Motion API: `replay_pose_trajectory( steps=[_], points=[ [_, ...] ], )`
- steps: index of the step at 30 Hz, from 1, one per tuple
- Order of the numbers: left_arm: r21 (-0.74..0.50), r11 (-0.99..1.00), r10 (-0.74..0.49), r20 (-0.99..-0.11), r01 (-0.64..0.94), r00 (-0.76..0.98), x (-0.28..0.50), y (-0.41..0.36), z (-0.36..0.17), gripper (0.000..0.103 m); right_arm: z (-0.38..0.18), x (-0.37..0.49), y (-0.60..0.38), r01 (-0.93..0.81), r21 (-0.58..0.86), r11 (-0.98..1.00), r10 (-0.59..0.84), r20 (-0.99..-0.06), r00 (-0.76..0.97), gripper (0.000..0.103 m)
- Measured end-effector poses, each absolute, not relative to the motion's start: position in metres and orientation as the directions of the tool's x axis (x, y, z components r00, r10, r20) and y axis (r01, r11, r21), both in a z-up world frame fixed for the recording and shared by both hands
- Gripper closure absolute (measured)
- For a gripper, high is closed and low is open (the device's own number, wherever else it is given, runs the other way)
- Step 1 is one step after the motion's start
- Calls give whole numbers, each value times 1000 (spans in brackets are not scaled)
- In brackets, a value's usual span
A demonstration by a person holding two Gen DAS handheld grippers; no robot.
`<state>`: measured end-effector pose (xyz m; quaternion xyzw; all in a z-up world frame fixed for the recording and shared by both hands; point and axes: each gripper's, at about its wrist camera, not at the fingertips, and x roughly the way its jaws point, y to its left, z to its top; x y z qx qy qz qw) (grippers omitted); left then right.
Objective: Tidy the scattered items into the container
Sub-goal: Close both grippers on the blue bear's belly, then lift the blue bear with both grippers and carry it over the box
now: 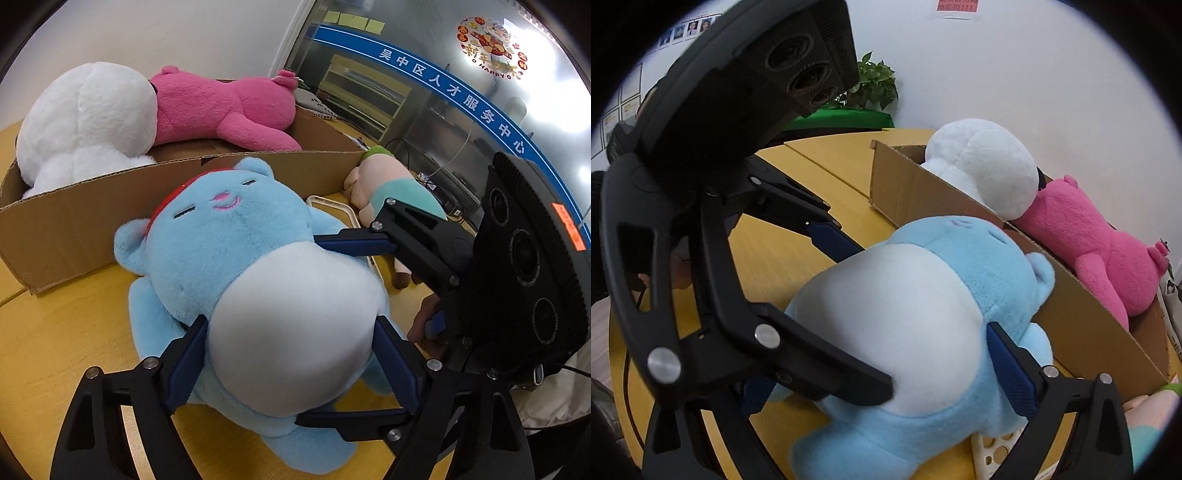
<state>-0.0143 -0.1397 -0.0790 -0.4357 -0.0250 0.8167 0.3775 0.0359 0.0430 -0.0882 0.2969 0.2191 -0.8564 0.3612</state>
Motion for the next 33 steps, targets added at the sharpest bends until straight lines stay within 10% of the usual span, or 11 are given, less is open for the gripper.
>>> replay_pose_trajectory(
  steps=[14, 20, 22, 33],
  points=[
    [-321, -733, 622, -672, -599, -401, 0, -131, -49, 45, -80, 45, 85, 703, 62, -708, -586, -607, -537, 28],
    [-319, -727, 614, -699, -608, -367, -16, -134, -59, 30, -85, 34, 85, 721, 48, -691, -564, -660, -496, 15],
    [-296, -734, 595, -714, -611, -369, -19, -133, -63, 11, -86, 37, 81, 754, -10, -657, -546, -684, -484, 11],
    [-364, -689, 648, -697, -627, -307, -16, -130, -69, 19, -99, 42, 80, 747, -47, -664, -513, -699, -499, 26]
  ],
)
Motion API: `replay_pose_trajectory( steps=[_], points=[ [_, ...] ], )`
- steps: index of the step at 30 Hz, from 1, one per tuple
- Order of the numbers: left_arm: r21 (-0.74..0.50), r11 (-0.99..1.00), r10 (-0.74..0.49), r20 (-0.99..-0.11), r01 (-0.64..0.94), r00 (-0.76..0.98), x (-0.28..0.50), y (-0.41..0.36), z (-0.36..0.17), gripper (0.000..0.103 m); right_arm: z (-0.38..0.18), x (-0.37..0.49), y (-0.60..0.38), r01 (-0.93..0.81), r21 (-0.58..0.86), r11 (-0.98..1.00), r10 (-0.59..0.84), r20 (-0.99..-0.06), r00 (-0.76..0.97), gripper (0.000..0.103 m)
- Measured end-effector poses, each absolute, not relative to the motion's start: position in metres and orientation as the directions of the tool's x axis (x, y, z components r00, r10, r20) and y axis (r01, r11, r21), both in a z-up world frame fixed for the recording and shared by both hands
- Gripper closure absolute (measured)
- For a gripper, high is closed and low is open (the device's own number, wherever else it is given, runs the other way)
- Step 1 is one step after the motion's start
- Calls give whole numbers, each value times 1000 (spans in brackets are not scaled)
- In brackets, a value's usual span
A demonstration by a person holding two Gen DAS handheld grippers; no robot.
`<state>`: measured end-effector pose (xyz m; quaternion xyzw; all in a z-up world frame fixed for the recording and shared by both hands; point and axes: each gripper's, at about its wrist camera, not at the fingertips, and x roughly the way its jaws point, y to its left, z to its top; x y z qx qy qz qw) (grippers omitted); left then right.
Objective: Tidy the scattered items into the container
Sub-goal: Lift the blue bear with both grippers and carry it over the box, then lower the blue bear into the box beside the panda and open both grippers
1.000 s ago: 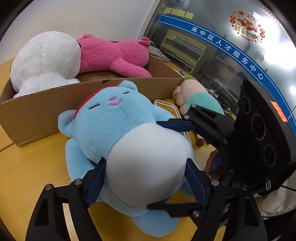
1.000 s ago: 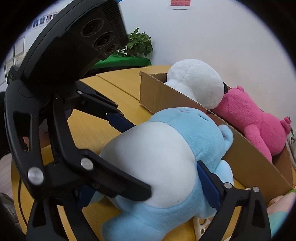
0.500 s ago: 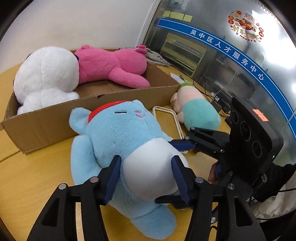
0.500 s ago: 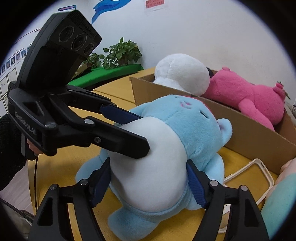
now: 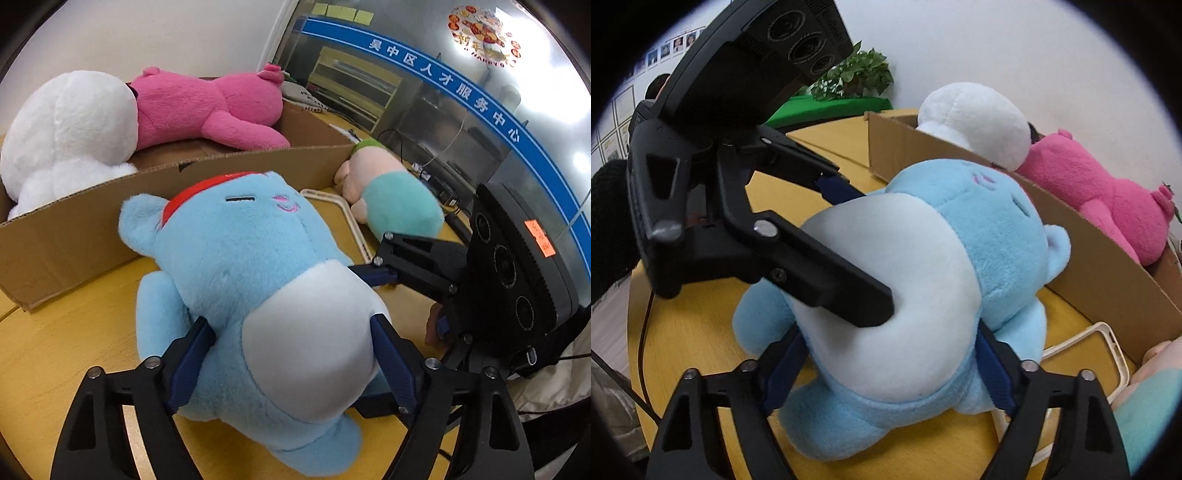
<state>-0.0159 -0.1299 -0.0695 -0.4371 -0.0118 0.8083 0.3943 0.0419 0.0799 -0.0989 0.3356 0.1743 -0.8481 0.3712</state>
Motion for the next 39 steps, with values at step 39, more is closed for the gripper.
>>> replay_pose_trajectory(
  steps=[39],
  points=[
    [-241, -772, 571, -672, -589, -473, -189, -94, -30, 27, -45, -169, 105, 630, -73, -773, -307, -827, -471, 21]
  ],
)
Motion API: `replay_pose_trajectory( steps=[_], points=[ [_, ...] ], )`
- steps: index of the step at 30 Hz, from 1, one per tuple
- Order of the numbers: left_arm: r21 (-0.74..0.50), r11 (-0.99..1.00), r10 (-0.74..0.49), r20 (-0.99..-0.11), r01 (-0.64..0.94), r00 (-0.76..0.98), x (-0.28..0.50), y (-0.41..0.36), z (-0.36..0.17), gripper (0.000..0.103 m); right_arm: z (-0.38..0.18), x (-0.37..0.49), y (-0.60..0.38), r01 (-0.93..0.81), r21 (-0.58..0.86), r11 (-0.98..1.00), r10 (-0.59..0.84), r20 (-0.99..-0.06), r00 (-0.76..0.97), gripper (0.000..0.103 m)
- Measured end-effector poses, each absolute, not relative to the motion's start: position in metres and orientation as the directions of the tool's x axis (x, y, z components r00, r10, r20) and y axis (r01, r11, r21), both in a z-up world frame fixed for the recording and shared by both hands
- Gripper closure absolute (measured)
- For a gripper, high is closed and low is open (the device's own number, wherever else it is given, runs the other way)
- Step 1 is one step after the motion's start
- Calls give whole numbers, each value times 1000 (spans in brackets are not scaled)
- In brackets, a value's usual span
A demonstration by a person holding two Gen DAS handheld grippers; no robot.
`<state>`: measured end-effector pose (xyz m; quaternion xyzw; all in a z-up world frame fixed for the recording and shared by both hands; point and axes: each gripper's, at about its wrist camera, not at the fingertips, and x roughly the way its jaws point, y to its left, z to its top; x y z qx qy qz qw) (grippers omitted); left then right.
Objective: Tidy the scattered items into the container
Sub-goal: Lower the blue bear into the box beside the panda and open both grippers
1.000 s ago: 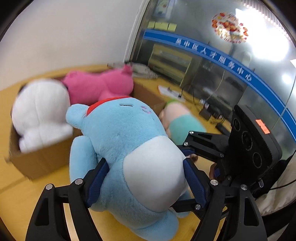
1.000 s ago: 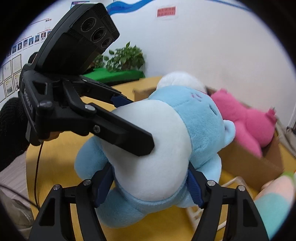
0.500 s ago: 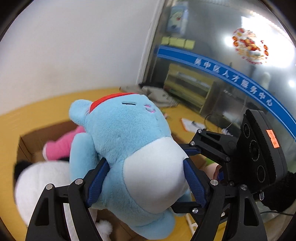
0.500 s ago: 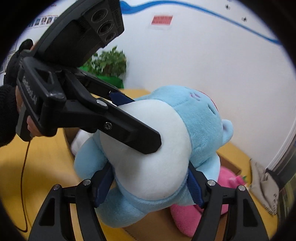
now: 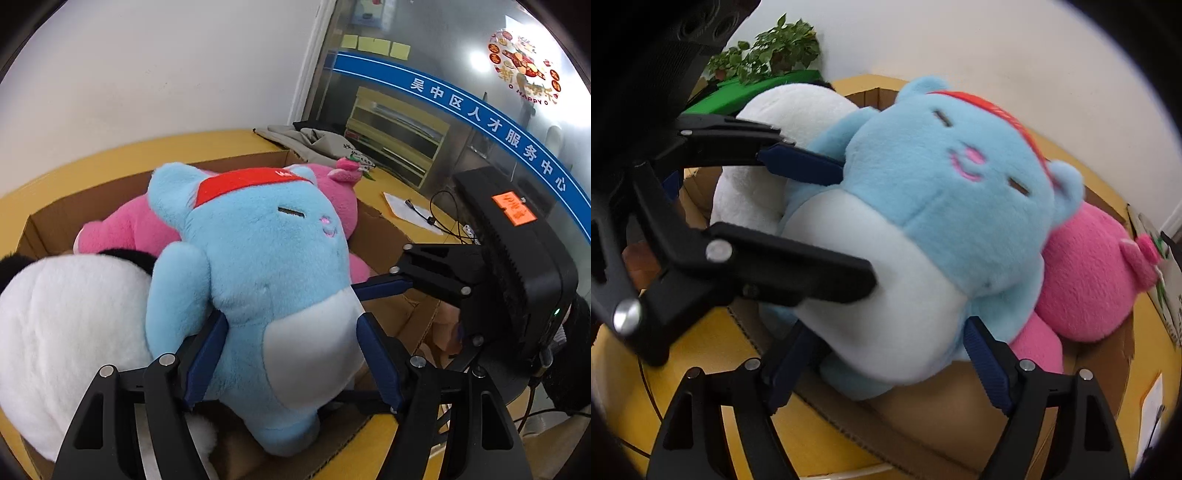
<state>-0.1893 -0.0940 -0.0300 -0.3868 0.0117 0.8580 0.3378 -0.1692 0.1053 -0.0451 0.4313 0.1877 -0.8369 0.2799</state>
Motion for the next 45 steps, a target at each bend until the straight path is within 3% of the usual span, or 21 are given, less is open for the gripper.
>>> replay_pose_trajectory(
  steps=[5, 9, 14, 16, 18, 21, 32, 45],
  points=[
    [-257, -795, 551, -685, -550, -477, -177, -95, -40, 27, -48, -168, 128, 531, 67, -845, -336, -839, -428, 21],
    [-237, -815, 523, -694, -530, -495, -163, -91, -39, 27, -48, -160, 138, 468, 87, -880, -323, -831, -453, 17],
    [-230, -866, 473, -664, -443, -579, -144, -97, -15, 13, -15, -109, 150, 349, -11, -937, -232, -729, -644, 15],
    [-191, -902, 418, -615, -388, -669, -123, -100, 6, 1, 2, -85, 157, 292, 1, -956, -216, -676, -705, 8],
    [-146, -934, 350, -556, -325, -754, -97, -100, 27, 0, 19, -65, 165, 251, 11, -968, -203, -625, -754, 0],
    [-120, -955, 293, -523, -272, -800, -65, -96, 46, 0, 28, -57, 160, 229, -27, -973, -170, -585, -793, 0],
    [-70, -984, 178, -530, -167, -829, -6, -93, 58, 0, 47, -11, 184, 189, -42, -981, -136, -545, -827, 0],
    [-126, -973, 231, -547, -194, -804, 2, -98, 50, 0, 40, 3, 182, 173, -50, -984, -117, -556, -823, 0]
  ],
)
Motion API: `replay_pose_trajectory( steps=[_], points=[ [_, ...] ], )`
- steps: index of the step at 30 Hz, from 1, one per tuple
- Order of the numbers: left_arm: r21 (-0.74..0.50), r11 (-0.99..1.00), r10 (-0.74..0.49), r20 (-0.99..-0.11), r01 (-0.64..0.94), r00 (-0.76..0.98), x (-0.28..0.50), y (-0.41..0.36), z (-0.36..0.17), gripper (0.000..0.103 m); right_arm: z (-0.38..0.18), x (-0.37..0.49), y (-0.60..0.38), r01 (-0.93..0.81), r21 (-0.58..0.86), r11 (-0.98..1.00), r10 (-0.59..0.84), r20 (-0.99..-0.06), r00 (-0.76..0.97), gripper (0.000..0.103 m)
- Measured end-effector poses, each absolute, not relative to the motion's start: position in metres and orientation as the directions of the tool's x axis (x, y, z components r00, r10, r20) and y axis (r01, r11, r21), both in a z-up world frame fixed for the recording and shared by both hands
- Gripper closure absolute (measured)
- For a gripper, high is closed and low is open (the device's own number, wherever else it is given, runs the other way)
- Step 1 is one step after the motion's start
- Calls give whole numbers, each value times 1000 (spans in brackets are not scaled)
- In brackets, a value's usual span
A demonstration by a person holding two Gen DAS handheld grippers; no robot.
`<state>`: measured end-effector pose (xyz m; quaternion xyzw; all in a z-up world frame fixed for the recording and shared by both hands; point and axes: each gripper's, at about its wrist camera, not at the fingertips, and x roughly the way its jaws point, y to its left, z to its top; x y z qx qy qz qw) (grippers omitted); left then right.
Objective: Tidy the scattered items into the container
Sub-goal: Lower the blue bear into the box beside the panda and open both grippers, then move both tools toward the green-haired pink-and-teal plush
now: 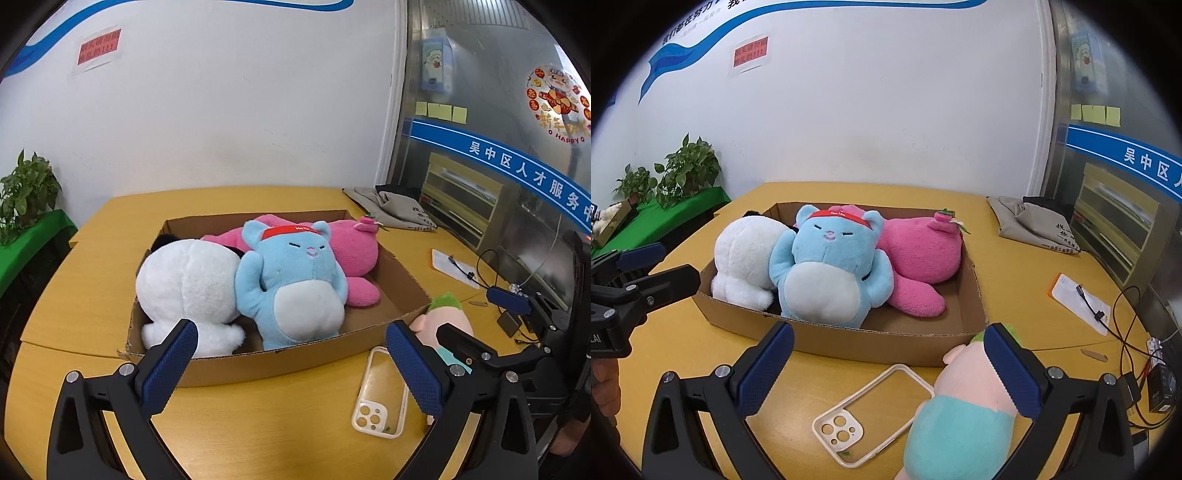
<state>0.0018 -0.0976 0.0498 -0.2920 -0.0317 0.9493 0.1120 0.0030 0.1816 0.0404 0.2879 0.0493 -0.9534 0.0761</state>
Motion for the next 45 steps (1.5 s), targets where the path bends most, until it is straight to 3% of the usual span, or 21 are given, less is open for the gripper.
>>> replay_pose_trajectory(
  steps=[25, 33, 39, 45],
  points=[
    [-128, -974, 228, -585, -189, -778, -19, -89, 31, 0, 22, -8, 187, 160, -63, -985, -92, -594, -799, 0],
    [-145, -959, 280, -607, -243, -744, -22, -71, 25, 0, 13, 7, 238, 24, -52, -998, 9, -557, -831, 0],
    [-176, -945, 323, -616, -274, -718, -31, -51, 18, 0, -42, -1, 273, -51, -42, -998, 66, -689, -722, 0],
    [-178, -927, 365, -629, -331, -686, -36, -24, 14, 0, -69, -1, 282, 19, 123, -992, -103, -727, -678, 2]
  ],
)
